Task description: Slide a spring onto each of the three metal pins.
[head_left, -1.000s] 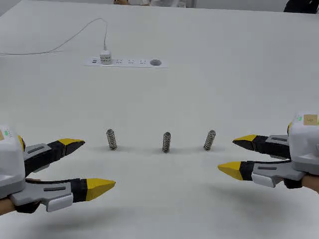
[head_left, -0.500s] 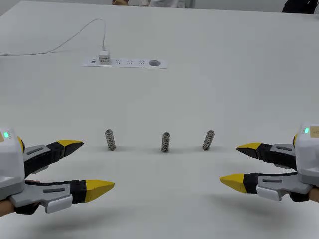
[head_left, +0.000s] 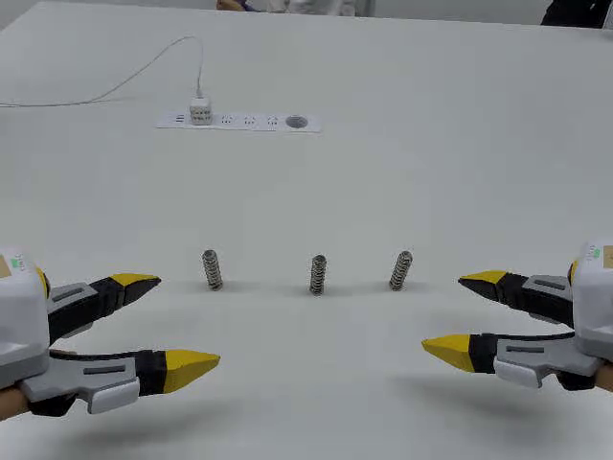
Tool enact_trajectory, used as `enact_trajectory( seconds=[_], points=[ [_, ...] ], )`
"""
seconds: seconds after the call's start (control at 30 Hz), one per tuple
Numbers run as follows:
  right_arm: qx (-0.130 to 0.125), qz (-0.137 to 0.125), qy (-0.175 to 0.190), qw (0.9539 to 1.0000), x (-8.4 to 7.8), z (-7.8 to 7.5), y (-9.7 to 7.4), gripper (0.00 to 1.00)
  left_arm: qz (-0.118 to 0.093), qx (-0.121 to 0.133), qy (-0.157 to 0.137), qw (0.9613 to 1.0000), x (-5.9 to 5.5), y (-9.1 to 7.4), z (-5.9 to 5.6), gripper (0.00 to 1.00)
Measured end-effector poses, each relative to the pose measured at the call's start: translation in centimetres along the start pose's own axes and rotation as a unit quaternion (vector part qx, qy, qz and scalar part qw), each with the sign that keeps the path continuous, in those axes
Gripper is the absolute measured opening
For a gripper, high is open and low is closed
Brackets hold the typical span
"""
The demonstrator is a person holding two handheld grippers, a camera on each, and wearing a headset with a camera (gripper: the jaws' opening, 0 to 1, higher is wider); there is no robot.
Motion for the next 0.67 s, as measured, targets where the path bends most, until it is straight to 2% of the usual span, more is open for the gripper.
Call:
enact_trajectory(
  seconds=[0.67],
  points=[
    [-0.004, -0.007, -0.002, 1.0, 0.24, -0.3, 0.09, 0.63, 0.009, 0.006, -0.009, 0.9999, -0.6, -0.04, 0.24, 0.76]
  ],
)
Point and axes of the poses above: the centre of the closed fingertips' face, and the gripper's own axes: y roughly forward along the fingers, z roughly to its left, x roughly out of its top, the point moved 8 cm from there along -y, roughly backward along the fingers, and after that the axes turned 13 degrees about -y, right-handed, at the moved point
